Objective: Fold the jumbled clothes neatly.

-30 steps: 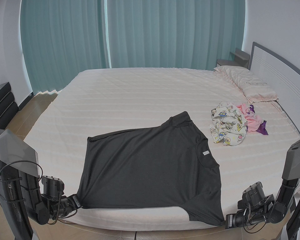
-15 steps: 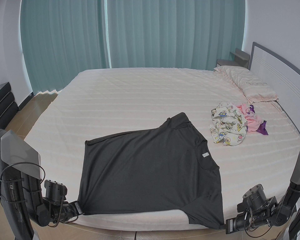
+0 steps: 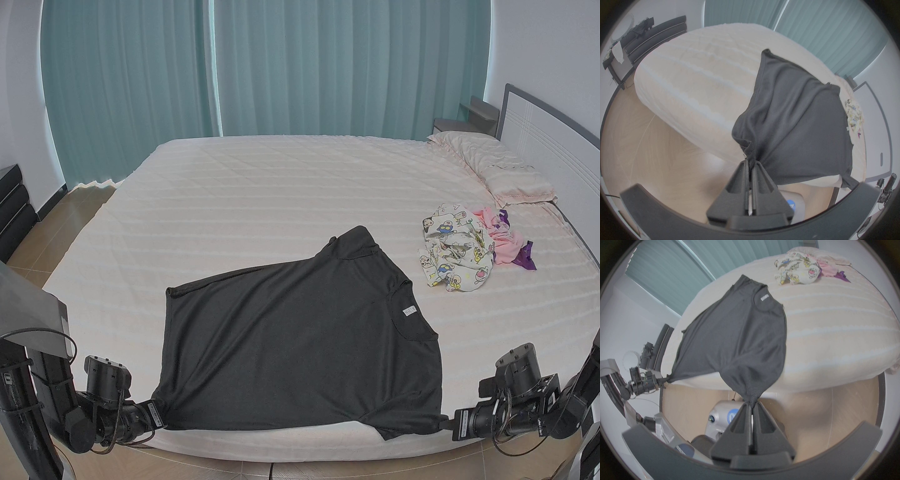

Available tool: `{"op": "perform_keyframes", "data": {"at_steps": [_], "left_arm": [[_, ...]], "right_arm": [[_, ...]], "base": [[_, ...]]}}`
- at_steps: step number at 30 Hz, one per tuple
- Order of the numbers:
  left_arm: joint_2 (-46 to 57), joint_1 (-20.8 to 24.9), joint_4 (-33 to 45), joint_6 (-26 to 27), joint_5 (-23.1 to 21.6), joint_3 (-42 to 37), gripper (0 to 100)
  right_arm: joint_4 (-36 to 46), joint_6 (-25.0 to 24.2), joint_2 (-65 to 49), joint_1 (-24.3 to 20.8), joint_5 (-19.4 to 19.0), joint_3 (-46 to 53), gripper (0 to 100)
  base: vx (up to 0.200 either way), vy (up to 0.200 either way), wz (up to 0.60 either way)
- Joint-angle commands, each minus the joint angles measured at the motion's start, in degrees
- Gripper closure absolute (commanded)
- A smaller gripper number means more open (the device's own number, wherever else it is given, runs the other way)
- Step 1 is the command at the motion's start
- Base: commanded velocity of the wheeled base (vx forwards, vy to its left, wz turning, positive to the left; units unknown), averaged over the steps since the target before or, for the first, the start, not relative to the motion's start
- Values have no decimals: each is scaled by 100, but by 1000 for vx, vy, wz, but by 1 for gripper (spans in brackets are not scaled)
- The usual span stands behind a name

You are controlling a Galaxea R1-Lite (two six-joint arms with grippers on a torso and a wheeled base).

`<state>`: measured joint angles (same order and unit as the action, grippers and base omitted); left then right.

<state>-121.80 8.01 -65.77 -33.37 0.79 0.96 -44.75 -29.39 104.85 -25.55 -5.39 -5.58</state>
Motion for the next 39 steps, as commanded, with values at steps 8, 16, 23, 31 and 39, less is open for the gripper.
{"op": "perform_keyframes", "data": {"at_steps": [8,16,23,31,39], "left_arm": [[675,-80,-208,-188,0,-8,100],[631,-168,-173,-205,0,264,100],[429,-397,-164,-311,-18,563,100],[156,-414,-138,-900,9,932,100],[112,-388,-138,-909,9,1090,100]], "right_arm": [[98,48,-184,305,-41,-1243,100],[1012,302,-193,411,-59,-2465,100],[1065,417,132,472,-85,-3168,100],[1003,461,589,490,-76,-3722,100],[1003,443,782,516,-24,-4346,100]], "base": [[0,0,0],[0,0,0],[0,0,0],[0,0,0],[0,0,0]]}}
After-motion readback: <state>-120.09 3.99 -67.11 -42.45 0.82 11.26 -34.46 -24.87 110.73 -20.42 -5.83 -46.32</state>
